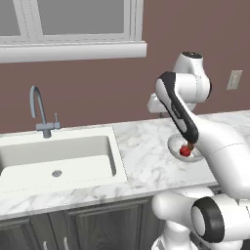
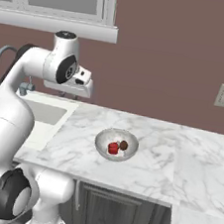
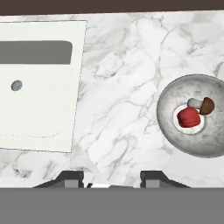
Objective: Dump the bell pepper and mushroom from the bowl so the bowl can be washed. Place the bowl in the sink after clearing the leftovers.
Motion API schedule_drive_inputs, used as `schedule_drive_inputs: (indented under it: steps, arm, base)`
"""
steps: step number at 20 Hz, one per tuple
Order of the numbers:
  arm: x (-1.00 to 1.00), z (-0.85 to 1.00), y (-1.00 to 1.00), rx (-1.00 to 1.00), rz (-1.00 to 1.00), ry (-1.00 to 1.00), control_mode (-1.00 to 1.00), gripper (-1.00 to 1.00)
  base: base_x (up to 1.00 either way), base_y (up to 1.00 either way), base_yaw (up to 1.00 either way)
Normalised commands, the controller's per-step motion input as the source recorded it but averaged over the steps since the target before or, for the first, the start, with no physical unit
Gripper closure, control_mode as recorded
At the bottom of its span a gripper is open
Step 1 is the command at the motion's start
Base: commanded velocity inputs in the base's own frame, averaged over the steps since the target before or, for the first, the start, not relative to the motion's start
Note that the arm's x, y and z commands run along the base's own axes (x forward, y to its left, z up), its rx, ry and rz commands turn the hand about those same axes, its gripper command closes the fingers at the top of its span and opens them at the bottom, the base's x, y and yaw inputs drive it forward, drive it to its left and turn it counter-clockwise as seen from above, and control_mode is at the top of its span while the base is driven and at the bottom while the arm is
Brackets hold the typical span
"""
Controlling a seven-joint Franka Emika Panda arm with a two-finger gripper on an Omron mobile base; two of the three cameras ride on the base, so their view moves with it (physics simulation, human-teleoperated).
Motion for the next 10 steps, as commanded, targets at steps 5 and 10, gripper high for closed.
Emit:
schedule_drive_inputs:
  steps: [5, 10]
  arm:
    - [-0.13, -0.02, -0.11, 0.03, -0.02, -0.01, -1.0, -1.0]
    - [-0.42, -0.42, -0.88, 0.1, -0.23, 0.0, -1.0, -1.0]
  base:
    - [0.0, 0.0, 0.0]
    - [0.0, 0.0, 0.0]
